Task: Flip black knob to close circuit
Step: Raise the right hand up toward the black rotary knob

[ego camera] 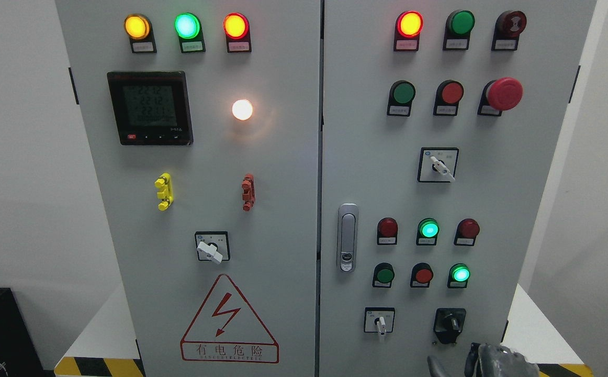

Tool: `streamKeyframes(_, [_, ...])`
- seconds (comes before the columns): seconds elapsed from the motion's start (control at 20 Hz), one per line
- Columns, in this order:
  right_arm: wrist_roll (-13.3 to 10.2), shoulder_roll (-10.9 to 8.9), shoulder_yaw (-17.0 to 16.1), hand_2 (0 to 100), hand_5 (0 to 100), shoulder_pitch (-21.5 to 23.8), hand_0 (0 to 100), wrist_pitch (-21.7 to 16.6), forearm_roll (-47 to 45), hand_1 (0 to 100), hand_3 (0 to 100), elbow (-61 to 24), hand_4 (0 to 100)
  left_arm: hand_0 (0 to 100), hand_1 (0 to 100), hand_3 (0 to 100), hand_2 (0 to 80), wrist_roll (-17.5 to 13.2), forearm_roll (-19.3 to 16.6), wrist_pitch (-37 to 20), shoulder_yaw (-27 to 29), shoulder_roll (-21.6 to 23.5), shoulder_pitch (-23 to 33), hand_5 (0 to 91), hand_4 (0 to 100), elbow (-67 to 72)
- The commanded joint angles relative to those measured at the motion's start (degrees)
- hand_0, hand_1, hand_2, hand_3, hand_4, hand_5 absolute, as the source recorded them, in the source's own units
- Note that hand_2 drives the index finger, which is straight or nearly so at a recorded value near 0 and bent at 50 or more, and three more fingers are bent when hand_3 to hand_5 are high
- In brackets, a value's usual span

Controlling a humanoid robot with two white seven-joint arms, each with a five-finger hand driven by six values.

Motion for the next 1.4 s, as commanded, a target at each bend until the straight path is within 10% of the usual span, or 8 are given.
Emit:
streamKeyframes(0.0, [0.2,0.19,-0.2,78,73,-3.1,0,0.1,1.5,13,93,3.0,74,0,0,0,0.0,0.0,-1.2,0.0,-1.2,0.0,0.0,0.0,0,1.2])
streamKeyframes(1.35, [0.6,0.11,-3.8,77,73,-5.6,0,-0.5,2.4,21,93,5.0,74,0,0,0,0.0,0.0,-1.2,0.0,-1.2,0.0,0.0,0.0,0,1.2])
